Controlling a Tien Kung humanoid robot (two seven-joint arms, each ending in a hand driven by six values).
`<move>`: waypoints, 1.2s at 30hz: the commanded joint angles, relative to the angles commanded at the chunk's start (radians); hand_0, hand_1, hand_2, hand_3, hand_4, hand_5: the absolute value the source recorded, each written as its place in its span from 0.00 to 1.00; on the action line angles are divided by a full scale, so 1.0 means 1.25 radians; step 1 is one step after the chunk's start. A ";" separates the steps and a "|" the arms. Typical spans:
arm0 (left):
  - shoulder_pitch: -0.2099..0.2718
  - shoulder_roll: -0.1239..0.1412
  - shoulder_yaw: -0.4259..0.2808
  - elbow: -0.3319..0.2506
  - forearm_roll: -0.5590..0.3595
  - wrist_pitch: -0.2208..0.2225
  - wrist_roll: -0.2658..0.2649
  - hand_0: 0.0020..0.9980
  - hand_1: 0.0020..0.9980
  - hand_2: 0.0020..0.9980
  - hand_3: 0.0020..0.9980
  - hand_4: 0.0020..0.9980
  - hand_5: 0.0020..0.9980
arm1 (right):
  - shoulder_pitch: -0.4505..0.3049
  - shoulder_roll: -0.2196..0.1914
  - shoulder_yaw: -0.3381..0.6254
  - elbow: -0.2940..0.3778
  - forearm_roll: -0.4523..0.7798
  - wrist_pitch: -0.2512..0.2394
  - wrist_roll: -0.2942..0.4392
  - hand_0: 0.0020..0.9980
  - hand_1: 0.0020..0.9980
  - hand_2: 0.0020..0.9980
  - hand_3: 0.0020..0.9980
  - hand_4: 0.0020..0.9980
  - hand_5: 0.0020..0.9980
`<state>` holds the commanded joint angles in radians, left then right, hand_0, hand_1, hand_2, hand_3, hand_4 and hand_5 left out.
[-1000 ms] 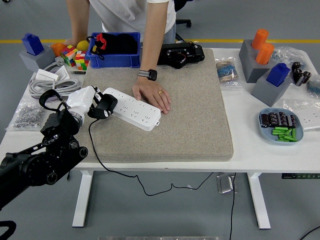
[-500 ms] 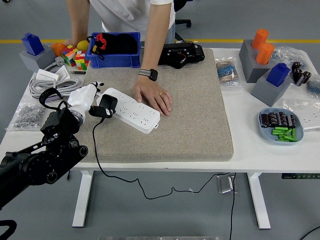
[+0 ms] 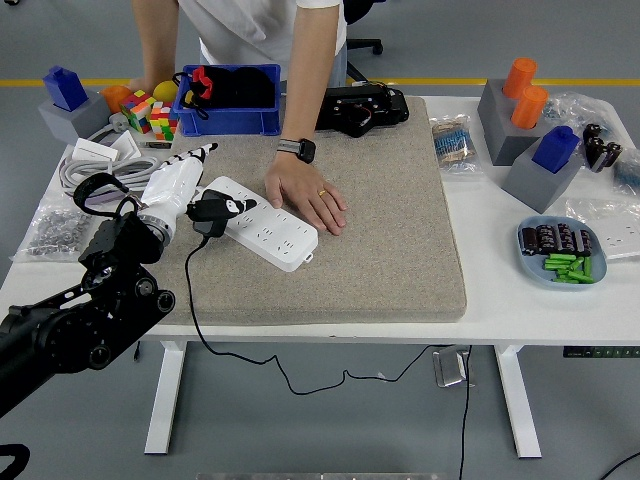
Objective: Press the white button,pick up the black plug,place it near the board,insert it into the board
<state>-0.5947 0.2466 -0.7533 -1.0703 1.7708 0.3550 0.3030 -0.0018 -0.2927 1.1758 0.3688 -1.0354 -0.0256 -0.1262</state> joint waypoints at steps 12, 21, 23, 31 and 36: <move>0.077 0.079 -0.006 -0.018 -0.065 0.052 -0.340 0.96 0.91 0.81 0.82 0.90 0.61 | 0.001 0.000 0.003 0.000 -0.002 0.000 0.000 0.77 0.67 0.64 0.60 0.65 0.41; 0.098 0.098 0.004 0.007 -0.036 0.006 -0.324 0.94 0.91 0.83 0.82 0.85 0.62 | 0.002 -0.003 -0.002 0.000 -0.001 0.000 0.001 0.77 0.67 0.64 0.60 0.65 0.41; 0.097 0.098 0.004 0.012 -0.029 0.004 -0.316 0.94 0.91 0.83 0.82 0.85 0.62 | 0.003 -0.004 -0.003 0.001 0.000 0.000 0.001 0.77 0.67 0.64 0.60 0.65 0.41; 0.093 0.102 0.009 0.036 -0.008 -0.001 -0.297 0.95 0.92 0.84 0.81 0.83 0.65 | 0.002 -0.007 -0.008 0.000 0.001 -0.001 0.002 0.77 0.67 0.64 0.60 0.65 0.41; 0.092 0.097 0.023 0.044 -0.006 -0.007 -0.290 0.95 0.92 0.84 0.81 0.83 0.65 | 0.001 -0.008 -0.011 0.000 0.002 -0.001 0.003 0.77 0.67 0.64 0.60 0.65 0.41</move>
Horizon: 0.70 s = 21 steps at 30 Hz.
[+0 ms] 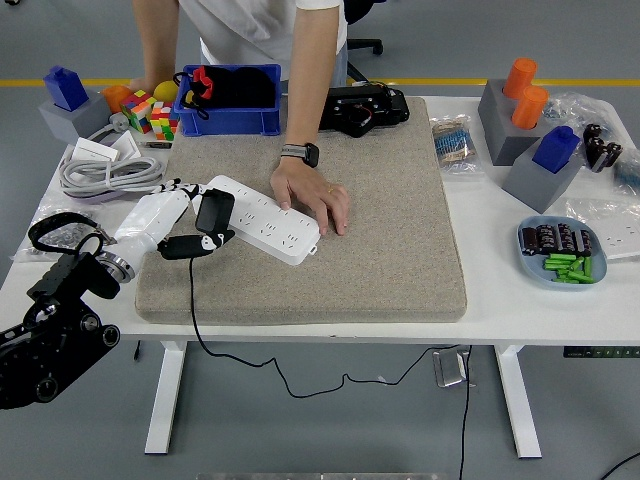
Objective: Press the white button,pick up the black plug,place it near the board,insert it into the board
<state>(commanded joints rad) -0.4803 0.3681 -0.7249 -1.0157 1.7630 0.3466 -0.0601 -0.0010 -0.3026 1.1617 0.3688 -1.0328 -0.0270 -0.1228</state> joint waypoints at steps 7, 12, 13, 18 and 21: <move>-0.015 -0.014 0.018 0.010 0.005 -0.002 0.007 0.95 0.92 0.84 0.80 0.82 0.66 | 0.001 -0.002 -0.005 0.001 0.002 -0.001 0.002 0.77 0.67 0.64 0.60 0.65 0.41; -0.030 -0.024 0.031 0.019 0.006 -0.003 0.011 0.95 0.92 0.84 0.80 0.82 0.66 | 0.001 -0.001 -0.003 0.001 0.003 -0.002 0.004 0.77 0.67 0.64 0.60 0.65 0.41; -0.033 -0.026 0.033 0.022 0.006 -0.004 0.012 0.95 0.92 0.84 0.80 0.82 0.66 | 0.001 -0.001 -0.002 0.001 0.003 -0.002 0.004 0.77 0.66 0.64 0.60 0.65 0.41; -0.048 -0.037 0.037 0.033 0.007 -0.006 0.017 0.95 0.92 0.84 0.80 0.82 0.66 | -0.001 0.000 0.000 0.000 0.003 -0.003 0.005 0.77 0.66 0.64 0.60 0.65 0.41; -0.056 -0.041 0.041 0.041 0.005 -0.007 0.019 0.95 0.92 0.83 0.79 0.82 0.66 | -0.001 0.000 0.001 0.000 0.003 -0.003 0.005 0.77 0.67 0.64 0.60 0.65 0.41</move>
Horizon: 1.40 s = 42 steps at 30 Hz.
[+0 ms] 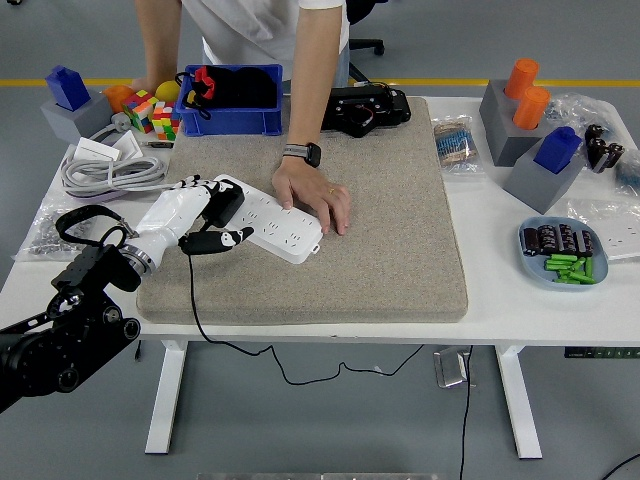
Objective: Press the white button,pick up the black plug,place it near the board,insert it into the board
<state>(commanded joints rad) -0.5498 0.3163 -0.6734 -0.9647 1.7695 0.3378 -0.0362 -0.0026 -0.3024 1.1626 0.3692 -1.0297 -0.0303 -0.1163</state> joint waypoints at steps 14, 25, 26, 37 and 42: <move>-0.021 -0.004 0.004 0.036 -0.017 -0.016 0.019 0.94 0.91 0.82 0.78 0.82 0.66 | 0.000 0.002 0.006 -0.001 -0.001 -0.001 0.001 0.77 0.66 0.64 0.60 0.65 0.41; -0.010 -0.002 -0.014 0.015 -0.031 0.001 0.003 0.93 0.90 0.82 0.77 0.82 0.66 | 0.001 0.005 0.007 0.001 -0.001 -0.001 0.001 0.77 0.66 0.64 0.60 0.65 0.41; -0.006 0.000 -0.027 0.003 -0.036 0.011 -0.007 0.93 0.90 0.82 0.77 0.82 0.66 | 0.001 0.005 0.007 0.001 -0.001 -0.001 0.002 0.77 0.66 0.64 0.60 0.65 0.41; 0.052 0.009 -0.201 -0.109 -0.055 0.050 -0.041 0.95 0.93 0.87 0.82 0.82 0.66 | 0.000 0.006 0.009 0.001 -0.003 -0.001 0.001 0.77 0.66 0.64 0.60 0.65 0.41; 0.093 0.002 -0.302 -0.125 -0.055 0.055 -0.046 0.95 0.93 0.87 0.81 0.82 0.66 | 0.001 0.006 0.013 0.001 -0.004 -0.001 0.001 0.77 0.66 0.63 0.60 0.65 0.41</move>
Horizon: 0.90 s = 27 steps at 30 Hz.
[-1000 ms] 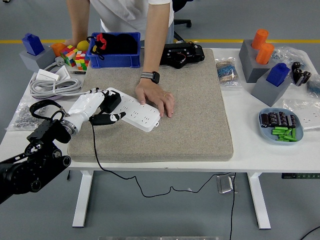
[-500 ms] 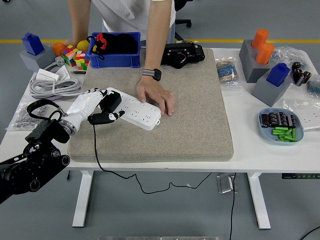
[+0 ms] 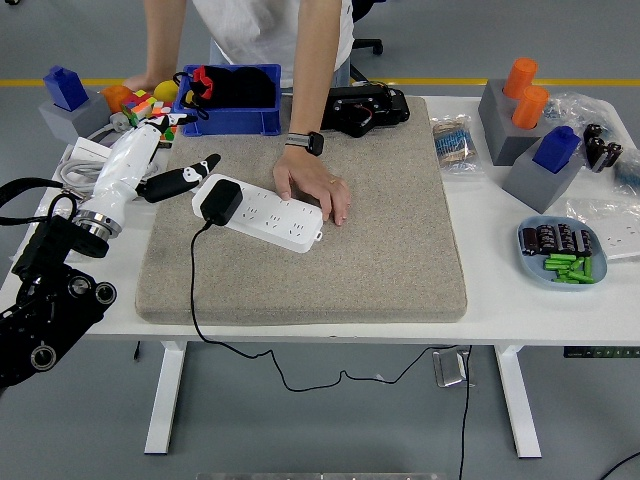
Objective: Press the white button,pick up the black plug,place it near the board,insert it into the board
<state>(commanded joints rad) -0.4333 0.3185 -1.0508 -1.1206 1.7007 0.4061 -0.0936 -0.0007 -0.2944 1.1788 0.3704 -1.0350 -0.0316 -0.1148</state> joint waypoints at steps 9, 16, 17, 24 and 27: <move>0.068 -0.022 -0.187 -0.007 0.035 -0.013 0.014 0.95 0.93 0.86 0.80 0.82 0.65 | 0.002 -0.002 0.008 0.001 -0.005 0.000 -0.002 0.77 0.66 0.63 0.60 0.65 0.41; 0.110 -0.033 -0.286 -0.025 0.049 -0.024 0.026 0.96 0.92 0.86 0.79 0.82 0.65 | 0.003 -0.002 0.018 0.002 -0.009 0.000 -0.003 0.76 0.66 0.63 0.60 0.65 0.41; 0.114 -0.033 -0.294 -0.027 0.050 -0.024 0.026 0.96 0.92 0.86 0.79 0.82 0.65 | 0.004 -0.002 0.020 0.002 -0.010 -0.001 -0.003 0.77 0.66 0.64 0.60 0.65 0.41; 0.139 -0.045 -0.371 -0.042 0.065 -0.032 0.032 0.96 0.93 0.86 0.79 0.82 0.64 | 0.008 -0.001 0.041 0.003 -0.021 -0.002 -0.004 0.76 0.66 0.64 0.60 0.65 0.41; 0.148 -0.058 -0.401 -0.046 0.072 -0.035 0.033 0.96 0.93 0.86 0.79 0.82 0.64 | 0.007 0.001 0.047 0.003 -0.026 -0.001 -0.006 0.76 0.66 0.64 0.60 0.65 0.41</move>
<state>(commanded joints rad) -0.2483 0.2462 -1.5519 -1.1786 1.7906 0.3627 -0.0521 0.0086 -0.2932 1.2379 0.3738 -1.0680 -0.0334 -0.1221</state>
